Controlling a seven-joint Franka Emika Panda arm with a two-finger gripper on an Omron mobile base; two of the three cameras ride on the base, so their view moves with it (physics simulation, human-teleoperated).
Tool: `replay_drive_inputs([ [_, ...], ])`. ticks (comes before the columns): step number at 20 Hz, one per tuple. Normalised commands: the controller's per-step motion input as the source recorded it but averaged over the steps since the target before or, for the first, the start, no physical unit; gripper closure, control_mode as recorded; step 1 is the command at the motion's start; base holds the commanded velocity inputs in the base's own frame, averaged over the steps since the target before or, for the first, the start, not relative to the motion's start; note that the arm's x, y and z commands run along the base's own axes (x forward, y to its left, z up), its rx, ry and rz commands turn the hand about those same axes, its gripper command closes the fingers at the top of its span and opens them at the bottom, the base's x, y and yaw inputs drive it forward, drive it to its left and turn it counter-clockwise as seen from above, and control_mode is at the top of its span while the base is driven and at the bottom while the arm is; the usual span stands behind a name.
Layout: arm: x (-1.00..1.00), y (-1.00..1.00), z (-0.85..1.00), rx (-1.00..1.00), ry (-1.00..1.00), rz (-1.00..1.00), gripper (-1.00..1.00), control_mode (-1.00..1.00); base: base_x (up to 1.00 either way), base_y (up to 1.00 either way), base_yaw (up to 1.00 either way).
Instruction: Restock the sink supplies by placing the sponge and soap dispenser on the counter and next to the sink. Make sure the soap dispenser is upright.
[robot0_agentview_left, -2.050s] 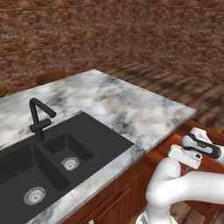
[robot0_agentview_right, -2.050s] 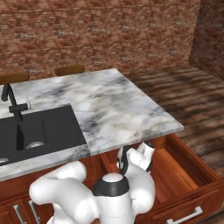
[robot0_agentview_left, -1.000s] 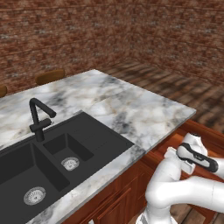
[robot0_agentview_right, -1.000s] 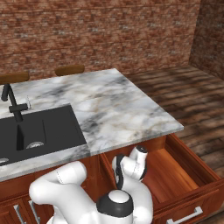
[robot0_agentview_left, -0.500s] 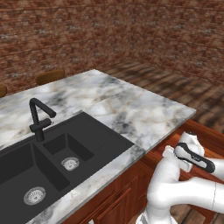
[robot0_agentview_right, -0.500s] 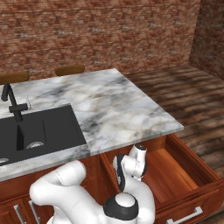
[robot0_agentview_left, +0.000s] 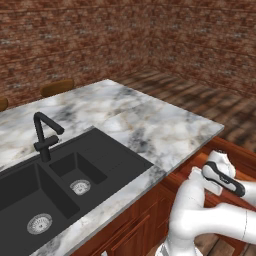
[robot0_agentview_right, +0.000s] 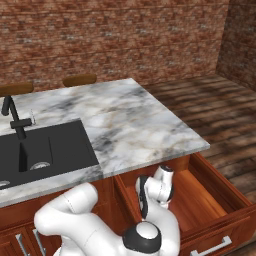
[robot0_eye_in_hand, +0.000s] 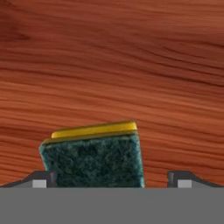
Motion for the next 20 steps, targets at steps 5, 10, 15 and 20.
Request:
replay_drive_inputs([
  [5,0.0,-0.02,-0.21,0.0,0.0,0.06,-1.0,-1.0,0.0,0.0,0.0],
  [10,0.0,0.09,-0.02,0.0,-0.03,0.02,-1.0,-1.0,0.0,0.0,0.0],
  [15,0.0,0.1,-0.04,0.0,-0.04,0.02,-1.0,-1.0,0.0,0.0,0.0],
  [20,0.0,0.09,-0.15,0.0,-0.07,0.01,-1.0,-1.0,0.0,0.0,0.0],
])
